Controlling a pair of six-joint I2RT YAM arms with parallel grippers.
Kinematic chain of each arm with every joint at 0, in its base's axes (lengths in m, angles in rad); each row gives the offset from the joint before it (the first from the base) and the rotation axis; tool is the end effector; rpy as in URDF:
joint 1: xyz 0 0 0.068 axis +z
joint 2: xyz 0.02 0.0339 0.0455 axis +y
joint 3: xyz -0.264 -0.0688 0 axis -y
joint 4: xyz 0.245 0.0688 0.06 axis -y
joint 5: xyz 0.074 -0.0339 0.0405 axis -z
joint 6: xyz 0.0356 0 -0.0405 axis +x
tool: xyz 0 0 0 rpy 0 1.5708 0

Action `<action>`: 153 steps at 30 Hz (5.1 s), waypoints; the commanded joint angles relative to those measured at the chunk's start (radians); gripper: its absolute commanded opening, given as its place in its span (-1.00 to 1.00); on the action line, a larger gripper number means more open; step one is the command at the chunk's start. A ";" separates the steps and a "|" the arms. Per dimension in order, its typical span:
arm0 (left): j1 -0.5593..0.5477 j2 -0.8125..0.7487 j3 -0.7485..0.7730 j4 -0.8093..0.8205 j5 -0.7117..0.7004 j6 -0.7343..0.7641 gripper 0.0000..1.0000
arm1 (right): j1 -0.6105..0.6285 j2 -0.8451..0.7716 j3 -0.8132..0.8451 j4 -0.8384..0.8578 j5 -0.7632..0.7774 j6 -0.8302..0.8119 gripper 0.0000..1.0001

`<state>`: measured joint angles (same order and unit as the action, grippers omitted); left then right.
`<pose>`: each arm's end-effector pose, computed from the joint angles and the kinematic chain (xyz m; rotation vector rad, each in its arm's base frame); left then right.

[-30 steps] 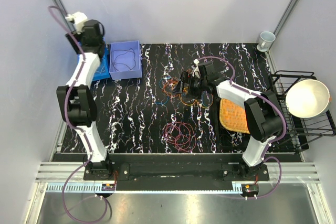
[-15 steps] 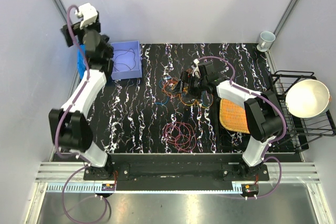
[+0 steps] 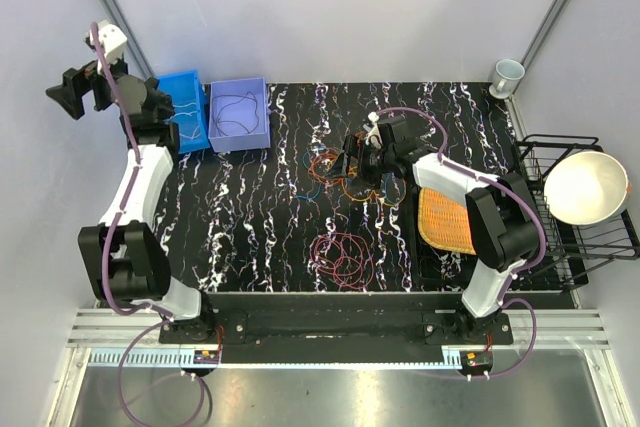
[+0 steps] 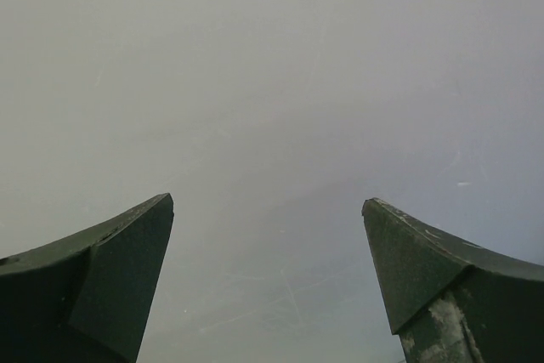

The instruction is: Untangle the cables

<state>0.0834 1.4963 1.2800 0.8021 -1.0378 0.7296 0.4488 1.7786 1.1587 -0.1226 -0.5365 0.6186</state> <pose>0.3256 0.0580 0.4337 -0.6557 1.2192 1.1957 0.3397 0.1838 0.2076 -0.0873 2.4698 1.1293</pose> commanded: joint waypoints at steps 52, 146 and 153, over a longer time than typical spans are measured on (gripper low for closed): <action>-0.224 0.145 0.161 -1.154 1.117 -1.136 0.97 | -0.015 -0.008 0.205 -0.278 0.366 -0.082 0.99; -0.637 0.019 0.617 -1.460 0.872 -0.813 -1.00 | -0.039 -0.203 0.213 -0.058 -0.009 -0.029 0.99; -0.633 -0.140 0.460 -1.486 0.805 -0.769 -1.00 | -0.039 -0.272 0.145 0.150 -0.181 -0.022 0.99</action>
<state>-0.5560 1.4265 1.8385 -0.6266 -0.1608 -0.0883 0.4129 1.5814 1.3212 -0.1612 -0.5644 0.5987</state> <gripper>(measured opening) 0.012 0.994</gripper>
